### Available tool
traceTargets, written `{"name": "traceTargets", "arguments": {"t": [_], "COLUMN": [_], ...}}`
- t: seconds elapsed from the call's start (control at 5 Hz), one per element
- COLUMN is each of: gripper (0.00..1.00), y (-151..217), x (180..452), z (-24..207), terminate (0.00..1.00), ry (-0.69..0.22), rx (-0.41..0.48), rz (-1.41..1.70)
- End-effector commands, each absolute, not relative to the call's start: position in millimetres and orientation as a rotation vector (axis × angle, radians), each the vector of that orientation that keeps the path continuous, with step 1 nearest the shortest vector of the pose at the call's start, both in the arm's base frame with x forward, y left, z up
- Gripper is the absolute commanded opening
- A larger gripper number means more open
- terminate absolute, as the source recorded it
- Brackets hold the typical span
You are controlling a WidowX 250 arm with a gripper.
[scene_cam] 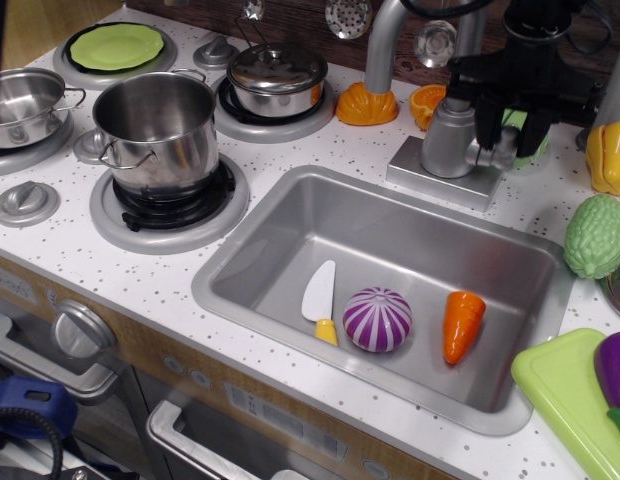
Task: Turn lever vertical to front
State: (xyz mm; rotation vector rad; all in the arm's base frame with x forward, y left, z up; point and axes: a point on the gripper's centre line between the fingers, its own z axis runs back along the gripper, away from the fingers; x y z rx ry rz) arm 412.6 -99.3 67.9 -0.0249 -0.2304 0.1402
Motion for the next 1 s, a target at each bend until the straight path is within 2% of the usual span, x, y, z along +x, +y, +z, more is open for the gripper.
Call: {"name": "traceTargets", "arguments": {"t": [0.0, 0.6, 0.8], "gripper": [0.00, 0.00, 0.00], "y": [-120.5, -116.4, -116.5], "x": [401.7, 406.5, 406.4], "z": [71.6, 50.1, 51.8], "terminate": [0.00, 0.00, 1.00], "ry": [-0.248, -0.284, -0.281], "rx": [0.003, -0.035, -0.025], "rz": [0.147, 0.135, 0.136]}}
